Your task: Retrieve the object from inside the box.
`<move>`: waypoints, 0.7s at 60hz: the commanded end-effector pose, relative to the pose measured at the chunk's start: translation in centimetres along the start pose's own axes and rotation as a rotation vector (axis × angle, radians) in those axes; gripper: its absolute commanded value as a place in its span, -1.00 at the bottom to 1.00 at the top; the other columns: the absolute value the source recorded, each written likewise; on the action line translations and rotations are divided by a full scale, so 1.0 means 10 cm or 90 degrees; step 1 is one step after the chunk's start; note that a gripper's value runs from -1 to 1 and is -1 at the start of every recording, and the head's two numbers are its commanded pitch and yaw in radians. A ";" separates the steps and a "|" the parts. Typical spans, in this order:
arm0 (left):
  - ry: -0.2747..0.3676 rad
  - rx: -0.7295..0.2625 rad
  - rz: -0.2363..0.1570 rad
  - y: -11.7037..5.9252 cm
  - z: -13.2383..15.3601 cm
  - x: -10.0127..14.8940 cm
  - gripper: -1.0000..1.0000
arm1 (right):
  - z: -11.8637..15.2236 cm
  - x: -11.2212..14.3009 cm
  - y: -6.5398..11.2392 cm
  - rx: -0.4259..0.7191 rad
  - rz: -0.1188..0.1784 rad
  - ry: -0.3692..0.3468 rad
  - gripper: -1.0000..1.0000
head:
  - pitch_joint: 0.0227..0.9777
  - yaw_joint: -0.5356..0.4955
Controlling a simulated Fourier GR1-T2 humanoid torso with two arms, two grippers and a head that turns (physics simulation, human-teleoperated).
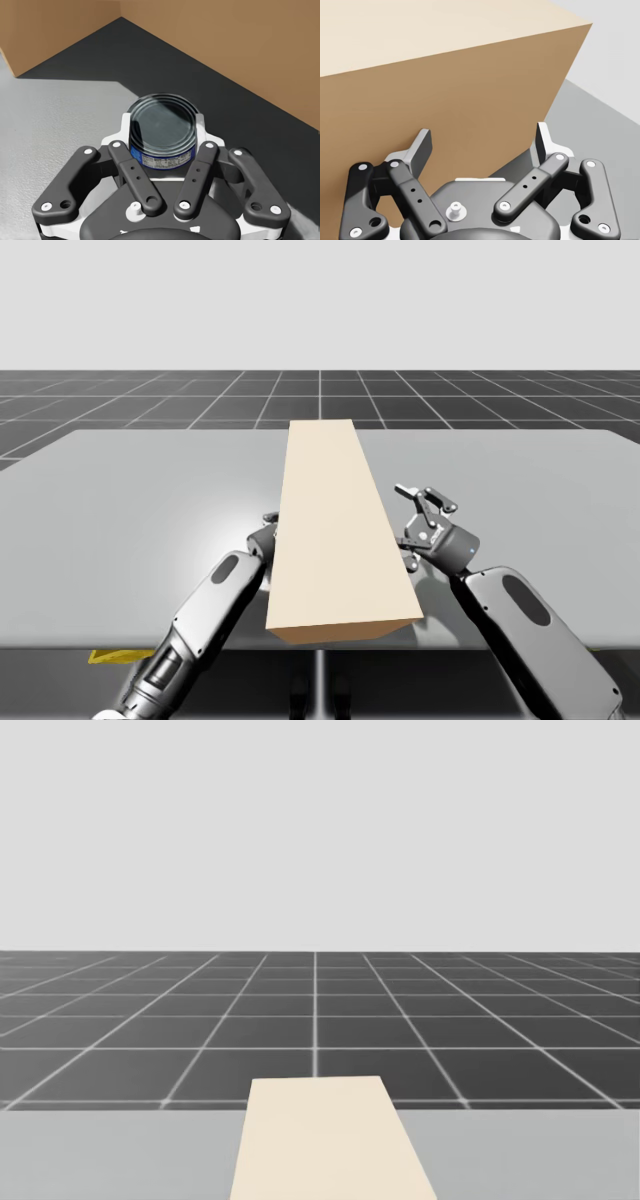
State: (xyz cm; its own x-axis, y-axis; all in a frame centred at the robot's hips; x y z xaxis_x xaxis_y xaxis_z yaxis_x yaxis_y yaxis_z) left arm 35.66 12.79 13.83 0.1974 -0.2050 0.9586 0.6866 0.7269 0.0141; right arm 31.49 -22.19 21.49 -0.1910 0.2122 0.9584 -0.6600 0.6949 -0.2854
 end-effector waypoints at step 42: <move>-0.133 0.178 -0.106 0.99 1.71 1.40 1.00 | 0.17 0.10 -0.15 0.041 -0.035 -0.045 -1.00 | -0.75 0.01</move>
State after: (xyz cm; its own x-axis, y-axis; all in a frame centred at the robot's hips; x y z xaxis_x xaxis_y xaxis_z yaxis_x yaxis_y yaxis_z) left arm 32.15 27.84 26.35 0.0414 -0.2024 0.9784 0.4237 0.8904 0.1663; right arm 31.28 -23.64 22.13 -0.1894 0.1542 0.9697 -0.6846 0.6872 -0.2429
